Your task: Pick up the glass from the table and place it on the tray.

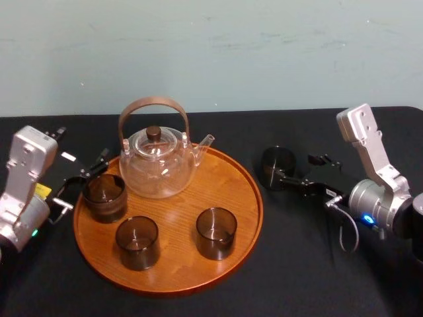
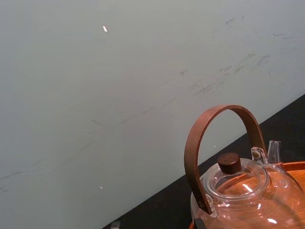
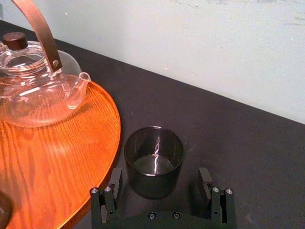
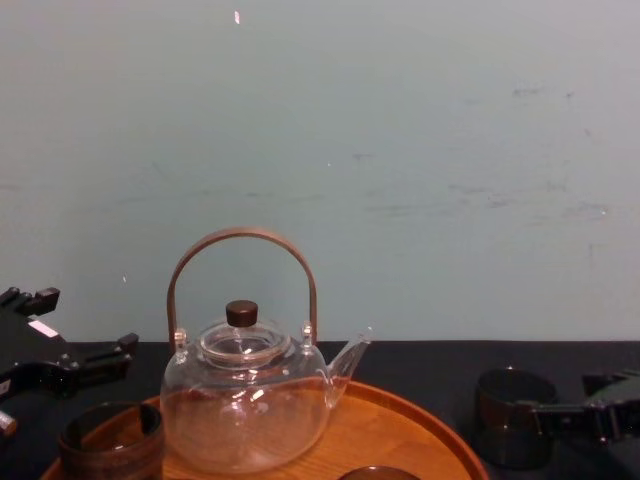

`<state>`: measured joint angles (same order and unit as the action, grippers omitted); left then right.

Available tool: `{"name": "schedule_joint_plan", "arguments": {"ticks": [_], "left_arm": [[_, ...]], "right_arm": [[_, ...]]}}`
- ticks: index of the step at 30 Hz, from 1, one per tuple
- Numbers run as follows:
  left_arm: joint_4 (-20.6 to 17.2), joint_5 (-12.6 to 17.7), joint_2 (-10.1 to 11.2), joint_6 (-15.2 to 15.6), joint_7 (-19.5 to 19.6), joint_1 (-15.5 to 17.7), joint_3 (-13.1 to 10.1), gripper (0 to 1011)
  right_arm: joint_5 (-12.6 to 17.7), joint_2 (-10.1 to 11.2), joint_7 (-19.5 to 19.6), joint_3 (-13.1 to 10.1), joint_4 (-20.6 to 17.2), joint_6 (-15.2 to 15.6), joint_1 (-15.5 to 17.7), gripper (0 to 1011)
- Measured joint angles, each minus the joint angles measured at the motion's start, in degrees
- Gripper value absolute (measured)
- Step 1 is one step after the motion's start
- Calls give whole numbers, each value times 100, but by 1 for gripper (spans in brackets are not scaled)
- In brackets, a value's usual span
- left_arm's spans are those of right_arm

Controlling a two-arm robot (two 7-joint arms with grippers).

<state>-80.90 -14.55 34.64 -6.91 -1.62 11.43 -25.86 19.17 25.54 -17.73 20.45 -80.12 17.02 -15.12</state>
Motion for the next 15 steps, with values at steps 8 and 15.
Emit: {"name": "schedule_joint_plan", "arguments": {"ticks": [8, 15], "left_arm": [[0, 0, 0, 0, 0, 0, 0, 1001], [0, 0, 0, 0, 0, 0, 0, 1001]], "right_arm": [[-175, -147, -59, 47, 207, -11, -169, 1002], [-302, -265, -161, 62, 357, 1, -275, 1002]]}}
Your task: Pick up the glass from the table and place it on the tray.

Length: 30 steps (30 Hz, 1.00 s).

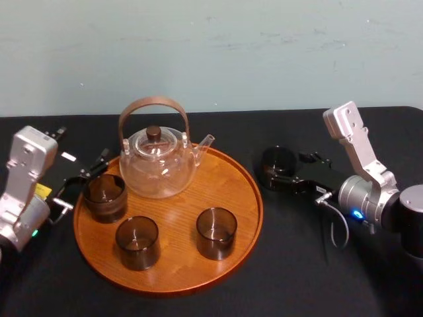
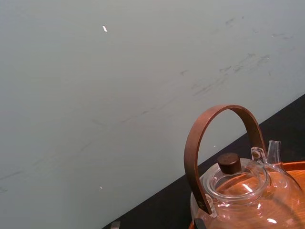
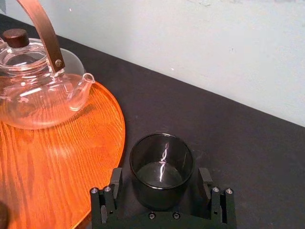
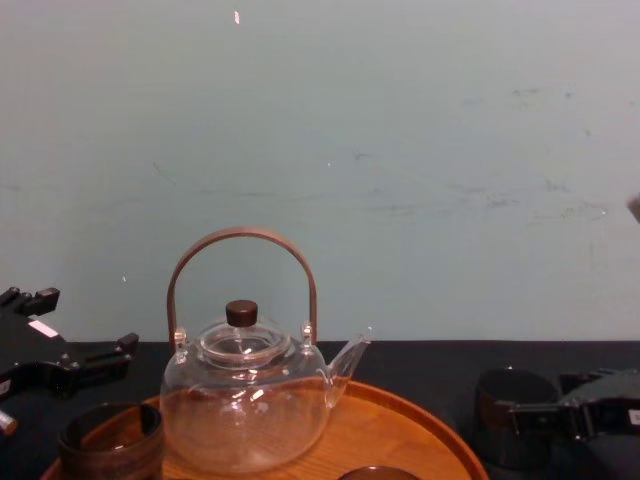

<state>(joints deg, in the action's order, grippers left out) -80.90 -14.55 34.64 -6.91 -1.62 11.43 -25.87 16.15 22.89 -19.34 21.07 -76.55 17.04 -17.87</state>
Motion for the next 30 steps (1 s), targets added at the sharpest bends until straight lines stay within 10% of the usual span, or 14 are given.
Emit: {"name": "schedule_joint_plan", "arguments": {"ticks": [30], "left_arm": [[0, 0, 0, 0, 0, 0, 1, 1001]], "right_arm": [[-361, -337, -123, -11, 510, -1, -356, 1002]]}}
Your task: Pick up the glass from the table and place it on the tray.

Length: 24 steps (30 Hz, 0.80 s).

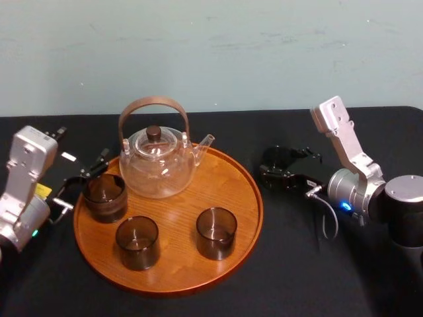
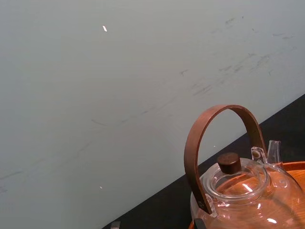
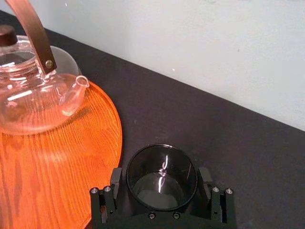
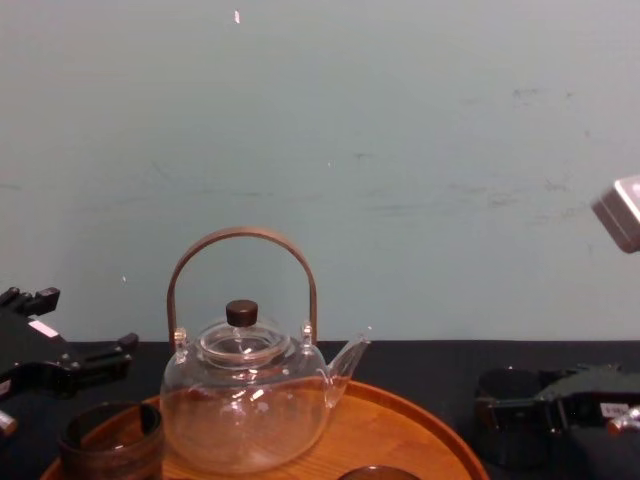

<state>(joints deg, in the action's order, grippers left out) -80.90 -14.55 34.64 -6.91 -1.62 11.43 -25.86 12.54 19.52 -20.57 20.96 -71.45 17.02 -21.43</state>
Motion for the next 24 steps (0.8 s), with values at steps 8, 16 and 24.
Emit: {"name": "schedule_joint_plan", "arguments": {"ticks": [8, 16, 24], "left_arm": [[0, 0, 0, 0, 0, 0, 0, 1001], [0, 0, 0, 0, 0, 0, 0, 1001], [0, 0, 0, 0, 0, 0, 0, 1001]], "right_arm": [[-34, -3, 10, 14, 3, 13, 0, 1002], [-18, 1, 13, 10, -3, 13, 2, 937], [-7, 5, 13, 5, -7, 11, 6, 898]]}}
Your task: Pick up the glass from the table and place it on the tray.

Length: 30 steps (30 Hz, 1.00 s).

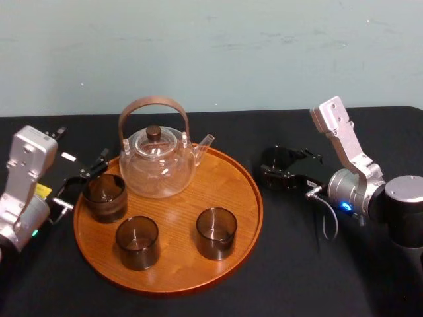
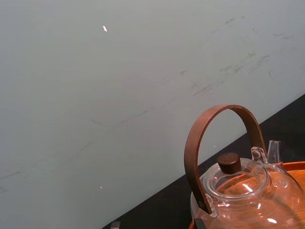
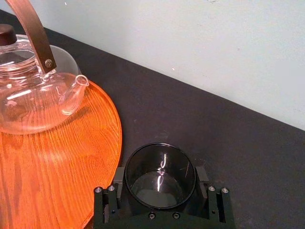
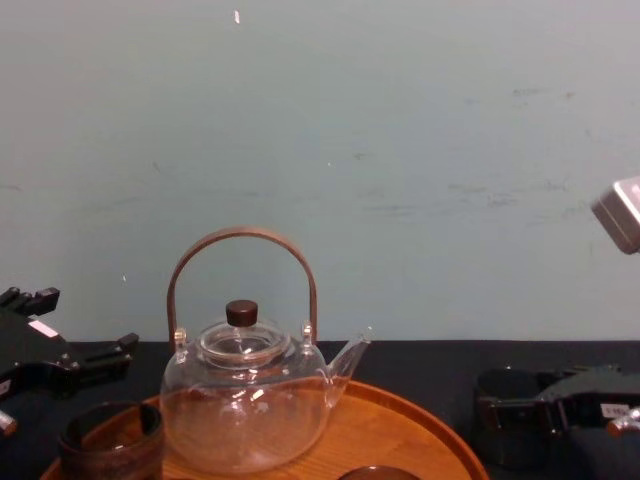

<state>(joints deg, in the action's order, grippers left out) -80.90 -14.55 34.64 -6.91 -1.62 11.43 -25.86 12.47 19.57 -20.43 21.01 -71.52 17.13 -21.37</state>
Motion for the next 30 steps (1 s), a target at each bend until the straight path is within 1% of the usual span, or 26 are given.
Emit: {"name": "schedule_joint_plan", "arguments": {"ticks": [12, 15, 20, 21, 27, 30], "left_arm": [[0, 0, 0, 0, 0, 0, 0, 1001], [0, 0, 0, 0, 0, 0, 0, 1001], [0, 0, 0, 0, 0, 0, 0, 1001], [0, 0, 0, 0, 0, 0, 0, 1001], [0, 0, 0, 0, 0, 0, 0, 1001], [0, 0, 0, 0, 0, 0, 0, 1001]], "right_arm": [[19, 13, -13, -15, -37, -2, 20, 899], [49, 57, -46, -67, -133, -2, 76, 899], [138, 208, -176, -160, -465, 2, 204, 899], [138, 208, -176, -160, -465, 2, 204, 899], [283, 392, -464, -140, -847, -81, 237, 899], [316, 411, -518, -93, -911, -118, 201, 899]]}}
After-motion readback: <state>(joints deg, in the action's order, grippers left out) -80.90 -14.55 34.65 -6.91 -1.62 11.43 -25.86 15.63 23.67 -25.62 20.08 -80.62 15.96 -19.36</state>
